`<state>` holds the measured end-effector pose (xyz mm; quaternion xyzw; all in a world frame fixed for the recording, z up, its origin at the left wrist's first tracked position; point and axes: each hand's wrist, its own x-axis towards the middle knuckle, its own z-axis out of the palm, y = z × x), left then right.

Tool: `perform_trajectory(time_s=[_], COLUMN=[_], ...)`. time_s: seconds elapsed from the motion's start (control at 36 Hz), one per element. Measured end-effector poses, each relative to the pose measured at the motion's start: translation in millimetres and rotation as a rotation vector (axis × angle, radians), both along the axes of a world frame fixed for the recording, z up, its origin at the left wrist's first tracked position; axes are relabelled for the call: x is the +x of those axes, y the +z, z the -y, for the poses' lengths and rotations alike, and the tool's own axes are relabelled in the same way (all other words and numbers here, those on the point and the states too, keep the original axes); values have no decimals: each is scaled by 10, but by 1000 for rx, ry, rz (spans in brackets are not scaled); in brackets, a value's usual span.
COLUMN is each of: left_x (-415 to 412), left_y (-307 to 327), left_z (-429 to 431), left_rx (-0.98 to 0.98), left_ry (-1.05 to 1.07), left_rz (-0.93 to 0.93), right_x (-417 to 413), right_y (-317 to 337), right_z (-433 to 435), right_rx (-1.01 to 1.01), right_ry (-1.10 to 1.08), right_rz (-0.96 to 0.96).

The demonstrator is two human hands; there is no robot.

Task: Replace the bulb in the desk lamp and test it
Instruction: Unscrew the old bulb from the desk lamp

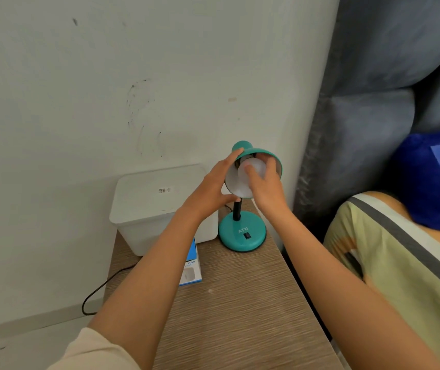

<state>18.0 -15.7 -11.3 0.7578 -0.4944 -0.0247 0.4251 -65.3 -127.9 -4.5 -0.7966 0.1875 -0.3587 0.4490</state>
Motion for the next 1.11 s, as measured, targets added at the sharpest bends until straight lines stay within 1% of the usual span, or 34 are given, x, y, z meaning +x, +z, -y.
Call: perform_trajectory(time_s=[0.03,0.11,0.14,0.17,0.19,0.22,0.25,0.31,0.33,0.36,0.39,0.44,0.5,0.56,0.64,0.72,0.78,0.81,0.86,0.89,0.94,1.0,1.03,1.06,1.08,1.11], left_x=[0,-2,-1,0,3,5,3,-5,-11,-10,-9,-2,3,3,-2,-12,-20,-19,-14,-10,-8,-14,-20,-24,-23,-18], left_y=[3,0,-3,-5,-6,-3,-1,4,5,1,-1,0,-1,-4,-4,-1,2,2,2,5,7,4,4,6,8,13], left_z=[2,4,2,-1,-4,-6,-9,-10,-10,-9,-9,-7,-4,-6,-14,-12,-10,-11,-13,-15,-16,-16,-14,-13,-10,-12], left_rx=[1,5,5,4,3,1,0,-5,-6,-5,-5,1,4,1,-6,-2,2,0,-2,-1,4,5,5,5,5,6], left_ry=[1,-2,-1,0,-1,-3,-4,-10,-11,-9,-6,-2,-1,-1,-4,-8,-5,-5,-7,-6,-5,-7,-9,-9,-9,-7], left_rz=[-3,-5,-4,-4,-6,-12,-20,-25,-22,-17,-13,-15,-20,-21,-7,-15,-17,-21,-29,-31,-39,-38,-33,-29,-29,-32], right_x=[-14,-32,-33,-27,-23,-5,-5,-24,-27,-23,-12,11,6,1,26,22,15,14,24,32,19,7,23,26,29,44], right_y=[10,55,57,54,43,27,28,81,86,65,55,29,48,76,37,53,79,87,80,80,105,137,119,126,119,92], right_z=[4,-22,-32,-37,-35,-19,-7,-19,-32,-32,-19,10,-2,-34,-8,19,16,21,23,36,50,34,44,40,29,32], right_rx=[-57,-24,-54,0,-14,28,-9,36,104,81,106,59,20,135,77,21,92,92,174,291,430,419,291,232,192,205], right_ry=[-27,-23,-23,-9,-9,-1,-17,5,19,17,20,22,9,43,60,38,32,18,54,89,129,124,76,39,8,12], right_rz=[-32,-22,-21,7,23,23,-9,-44,-39,-25,-7,-11,-86,-70,-35,-68,-48,-37,-21,-11,-43,-80,-91,-75,-56,-46])
